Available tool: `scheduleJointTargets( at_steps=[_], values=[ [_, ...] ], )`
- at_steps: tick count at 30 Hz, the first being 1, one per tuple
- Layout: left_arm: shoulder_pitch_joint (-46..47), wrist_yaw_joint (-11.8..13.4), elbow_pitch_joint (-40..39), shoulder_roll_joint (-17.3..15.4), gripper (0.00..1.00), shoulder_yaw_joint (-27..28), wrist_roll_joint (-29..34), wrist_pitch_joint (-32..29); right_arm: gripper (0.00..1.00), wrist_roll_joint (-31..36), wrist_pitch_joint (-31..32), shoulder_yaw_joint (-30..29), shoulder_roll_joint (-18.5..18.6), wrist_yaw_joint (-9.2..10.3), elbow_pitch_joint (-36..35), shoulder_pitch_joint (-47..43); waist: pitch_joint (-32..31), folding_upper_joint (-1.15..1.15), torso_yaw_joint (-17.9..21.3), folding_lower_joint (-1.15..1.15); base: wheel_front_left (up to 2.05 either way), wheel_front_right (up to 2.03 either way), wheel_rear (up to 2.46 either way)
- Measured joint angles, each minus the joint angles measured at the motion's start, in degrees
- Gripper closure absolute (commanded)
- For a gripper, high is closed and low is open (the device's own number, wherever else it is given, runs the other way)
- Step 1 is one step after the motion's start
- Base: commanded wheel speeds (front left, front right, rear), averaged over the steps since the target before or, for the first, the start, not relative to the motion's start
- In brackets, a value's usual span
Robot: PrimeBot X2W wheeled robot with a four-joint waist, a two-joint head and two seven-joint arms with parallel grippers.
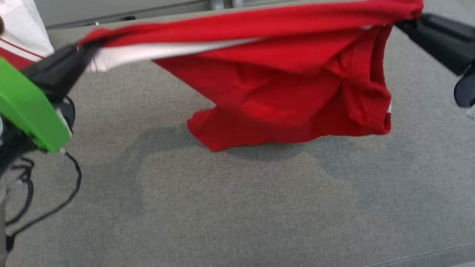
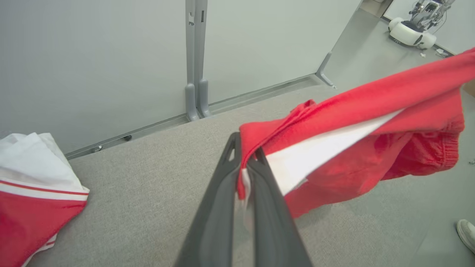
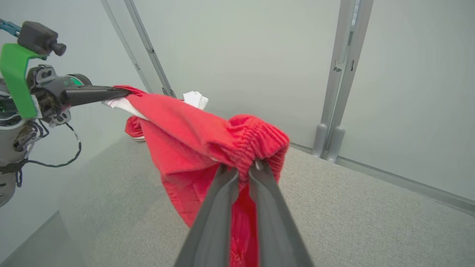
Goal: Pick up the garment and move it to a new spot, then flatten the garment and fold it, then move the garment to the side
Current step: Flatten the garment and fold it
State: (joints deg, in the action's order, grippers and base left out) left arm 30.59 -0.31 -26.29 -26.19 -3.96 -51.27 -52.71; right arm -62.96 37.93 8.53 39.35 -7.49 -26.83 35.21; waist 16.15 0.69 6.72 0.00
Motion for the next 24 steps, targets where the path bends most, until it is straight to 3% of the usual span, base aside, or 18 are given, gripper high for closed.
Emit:
scheduleJointTargets(
  at_steps=[4,8,12,16,21,24],
  values=[
    [15.99,0.24,10.74,-0.22,1.00,-3.11,2.30,-2.92,1.00,2.31,5.57,1.71,-3.78,0.00,9.99,14.99,4.08,0.00,-0.49,0.00,0.00,0.00,0.00],
    [32.82,-0.54,23.35,2.41,1.00,-5.73,9.32,2.42,1.00,8.28,5.04,2.56,-12.09,0.00,21.70,31.40,8.85,0.00,-1.31,0.02,0.00,0.00,0.00],
    [45.68,-1.18,36.39,7.66,1.00,-7.56,15.33,14.13,1.00,17.88,-2.76,4.55,-18.41,0.01,32.43,45.70,13.54,0.00,-2.48,0.02,0.00,0.00,0.00],
    [55.49,-2.26,46.80,10.62,1.00,-9.18,20.87,27.22,1.00,23.92,-12.85,5.42,-23.93,0.01,42.62,55.45,17.94,0.00,-3.75,0.03,0.00,0.00,0.00],
    [62.36,-5.36,55.04,12.07,1.00,-13.11,27.40,45.30,1.00,31.42,-26.44,8.46,-24.71,0.02,51.08,61.31,22.79,0.00,-5.26,0.02,0.00,0.00,0.00],
    [64.25,-6.27,59.25,12.43,1.00,-14.28,27.83,52.42,1.00,31.43,-29.77,10.90,-25.40,-0.02,54.68,62.44,25.40,0.00,-5.86,0.02,0.00,0.00,0.00]
  ],
)
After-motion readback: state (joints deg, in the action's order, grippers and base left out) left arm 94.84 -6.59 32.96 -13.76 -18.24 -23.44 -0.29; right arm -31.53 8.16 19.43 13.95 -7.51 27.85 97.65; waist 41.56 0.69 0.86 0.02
